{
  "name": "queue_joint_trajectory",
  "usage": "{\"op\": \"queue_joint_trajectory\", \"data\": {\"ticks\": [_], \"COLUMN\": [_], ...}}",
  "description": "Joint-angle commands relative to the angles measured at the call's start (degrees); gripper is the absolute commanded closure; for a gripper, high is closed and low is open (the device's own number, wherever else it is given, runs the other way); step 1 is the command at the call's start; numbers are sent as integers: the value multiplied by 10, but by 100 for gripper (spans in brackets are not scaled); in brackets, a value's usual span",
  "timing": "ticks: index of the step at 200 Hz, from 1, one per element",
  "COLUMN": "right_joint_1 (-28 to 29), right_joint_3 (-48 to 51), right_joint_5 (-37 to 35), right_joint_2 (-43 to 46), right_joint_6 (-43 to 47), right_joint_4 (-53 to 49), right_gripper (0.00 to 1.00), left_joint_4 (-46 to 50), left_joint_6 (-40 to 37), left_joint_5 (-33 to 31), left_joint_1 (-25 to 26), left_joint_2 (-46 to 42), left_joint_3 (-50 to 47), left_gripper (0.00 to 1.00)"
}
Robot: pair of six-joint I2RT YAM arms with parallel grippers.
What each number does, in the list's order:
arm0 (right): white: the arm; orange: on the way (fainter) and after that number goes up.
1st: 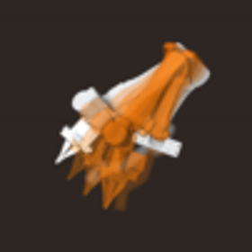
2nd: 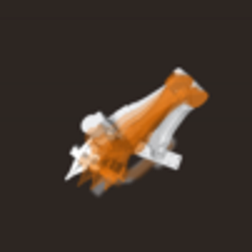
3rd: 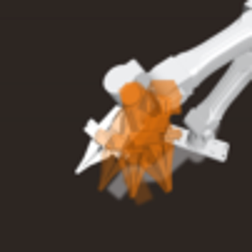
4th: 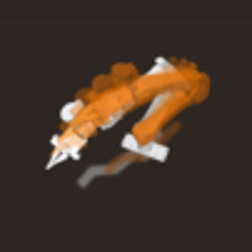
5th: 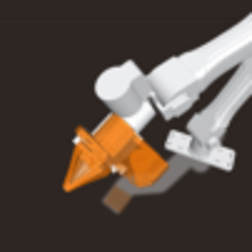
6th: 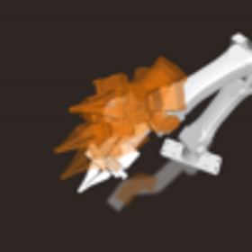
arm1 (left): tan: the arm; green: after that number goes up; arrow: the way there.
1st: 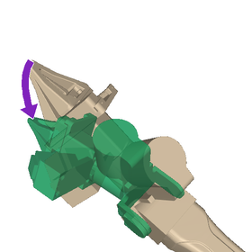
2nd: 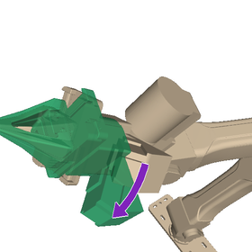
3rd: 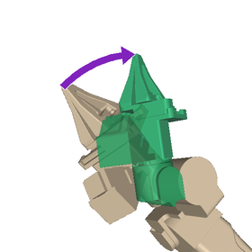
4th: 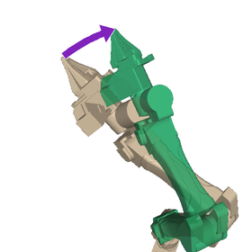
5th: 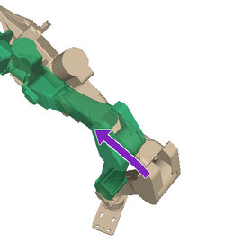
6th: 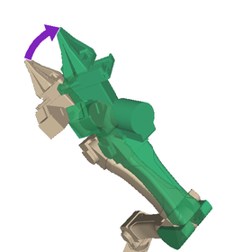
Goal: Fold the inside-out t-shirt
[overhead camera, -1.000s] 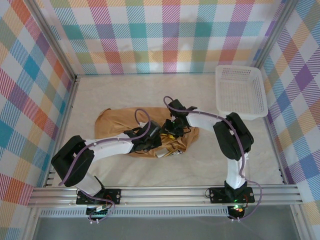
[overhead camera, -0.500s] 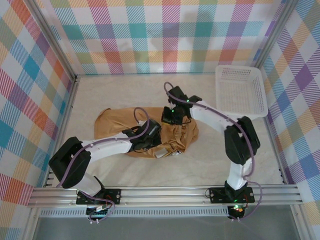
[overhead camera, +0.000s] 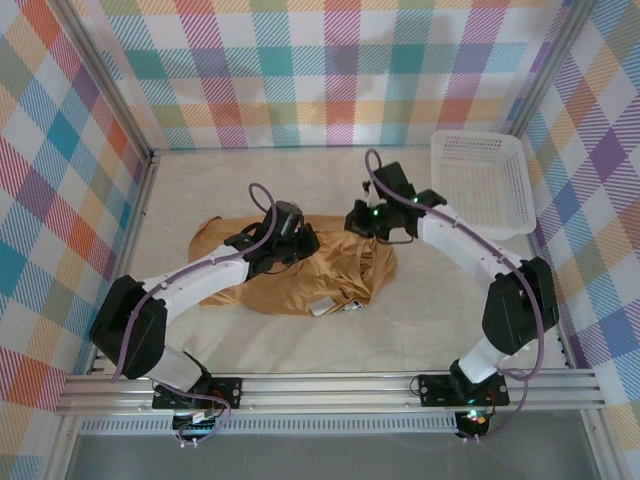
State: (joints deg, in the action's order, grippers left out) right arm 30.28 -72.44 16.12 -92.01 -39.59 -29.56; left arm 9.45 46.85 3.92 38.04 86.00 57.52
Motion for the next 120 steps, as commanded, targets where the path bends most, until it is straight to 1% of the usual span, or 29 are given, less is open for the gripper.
{"op": "queue_joint_trajectory", "data": {"ticks": [1,10,17,33,48,56,70,83,87,97,120], "right_joint_1": [6,7,7,7,6,7,7,7,7,11,53], "right_joint_3": [105,148,180,231,244,244,238,232,231,226,209], "right_joint_5": [68,75,77,65,42,31,10,-11,-16,-23,-43], "right_joint_2": [21,32,42,65,74,77,86,102,108,123,139], "right_joint_6": [25,43,55,72,77,79,74,65,61,55,45], "right_joint_4": [124,144,152,152,128,117,97,82,78,71,62], "right_gripper": [100,100,100,100,100,91,87,76,75,73,71], "left_joint_4": [17,37,53,91,101,101,93,85,84,83,96], "left_joint_6": [-26,-37,-47,-62,-70,-72,-71,-72,-72,-73,-76], "left_joint_5": [13,-1,-11,-17,-9,1,29,48,52,57,52], "left_joint_1": [-3,-6,-8,-18,-22,-23,-22,-20,-19,-18,-20], "left_joint_2": [6,0,-5,-5,8,18,39,55,59,66,72], "left_joint_3": [-9,-8,-6,0,5,9,15,17,17,17,12], "left_gripper": [82,77,74,73,73,73,71,67,65,57,52]}}
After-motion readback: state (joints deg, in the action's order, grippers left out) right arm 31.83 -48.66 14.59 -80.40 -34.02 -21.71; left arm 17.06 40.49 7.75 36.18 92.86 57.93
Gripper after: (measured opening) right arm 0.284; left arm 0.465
